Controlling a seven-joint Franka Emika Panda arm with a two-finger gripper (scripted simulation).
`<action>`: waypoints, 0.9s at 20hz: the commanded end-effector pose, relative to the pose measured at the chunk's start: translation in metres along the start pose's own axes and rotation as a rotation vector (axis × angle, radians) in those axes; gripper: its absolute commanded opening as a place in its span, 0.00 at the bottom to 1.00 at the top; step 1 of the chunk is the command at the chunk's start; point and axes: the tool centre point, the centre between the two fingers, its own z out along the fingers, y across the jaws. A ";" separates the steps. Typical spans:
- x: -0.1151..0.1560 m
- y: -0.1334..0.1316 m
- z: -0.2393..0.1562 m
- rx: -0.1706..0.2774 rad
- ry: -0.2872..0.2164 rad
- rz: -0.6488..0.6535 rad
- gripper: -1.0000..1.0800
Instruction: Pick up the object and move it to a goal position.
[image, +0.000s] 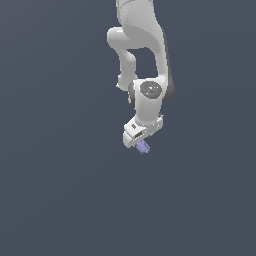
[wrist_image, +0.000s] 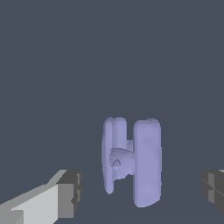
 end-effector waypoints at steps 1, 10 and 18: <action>0.000 0.000 0.000 0.000 0.000 0.000 0.96; -0.001 -0.001 0.027 0.000 0.000 -0.004 0.96; -0.001 -0.001 0.051 0.000 0.000 -0.006 0.96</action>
